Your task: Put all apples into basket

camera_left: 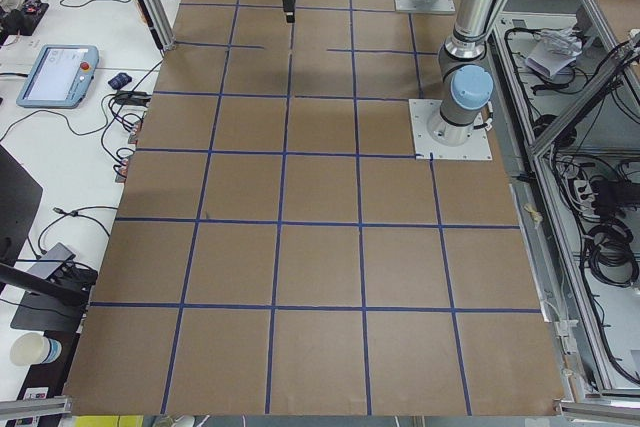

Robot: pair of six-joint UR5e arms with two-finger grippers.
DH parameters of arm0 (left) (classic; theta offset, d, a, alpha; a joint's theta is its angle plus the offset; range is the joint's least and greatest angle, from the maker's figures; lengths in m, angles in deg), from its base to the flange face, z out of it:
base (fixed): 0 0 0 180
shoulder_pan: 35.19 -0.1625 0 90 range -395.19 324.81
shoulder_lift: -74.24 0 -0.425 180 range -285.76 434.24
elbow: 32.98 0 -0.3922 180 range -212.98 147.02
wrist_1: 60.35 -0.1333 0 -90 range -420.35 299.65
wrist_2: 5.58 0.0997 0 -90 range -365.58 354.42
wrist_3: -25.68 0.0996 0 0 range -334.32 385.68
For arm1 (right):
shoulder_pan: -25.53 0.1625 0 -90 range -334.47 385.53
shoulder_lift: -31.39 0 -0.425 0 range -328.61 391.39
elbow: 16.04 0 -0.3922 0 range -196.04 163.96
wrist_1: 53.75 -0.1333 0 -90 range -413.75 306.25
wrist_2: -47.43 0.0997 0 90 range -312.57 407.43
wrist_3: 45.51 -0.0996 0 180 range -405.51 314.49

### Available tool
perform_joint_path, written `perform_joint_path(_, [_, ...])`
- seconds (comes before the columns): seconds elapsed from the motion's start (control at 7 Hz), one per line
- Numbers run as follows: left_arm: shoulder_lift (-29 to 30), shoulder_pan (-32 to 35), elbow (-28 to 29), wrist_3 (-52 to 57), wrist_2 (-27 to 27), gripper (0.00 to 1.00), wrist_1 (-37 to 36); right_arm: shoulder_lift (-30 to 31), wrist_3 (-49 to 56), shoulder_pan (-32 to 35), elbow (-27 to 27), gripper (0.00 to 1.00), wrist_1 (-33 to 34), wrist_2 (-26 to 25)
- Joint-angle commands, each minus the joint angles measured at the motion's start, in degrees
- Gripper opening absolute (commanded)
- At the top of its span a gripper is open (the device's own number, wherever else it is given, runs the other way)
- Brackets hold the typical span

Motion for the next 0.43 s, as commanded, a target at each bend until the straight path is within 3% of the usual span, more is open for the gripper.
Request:
perform_joint_path(0.0, [0.0, 0.0, 0.0, 0.0, 0.0, 1.0, 0.0, 0.7, 0.7, -0.3, -0.4, 1.0, 0.0, -1.3])
perform_joint_path(0.29, [-0.1, 0.0, 0.0, 0.0, 0.1, 1.0, 0.0, 0.7, 0.3, -0.2, -0.4, 1.0, 0.2, -1.3])
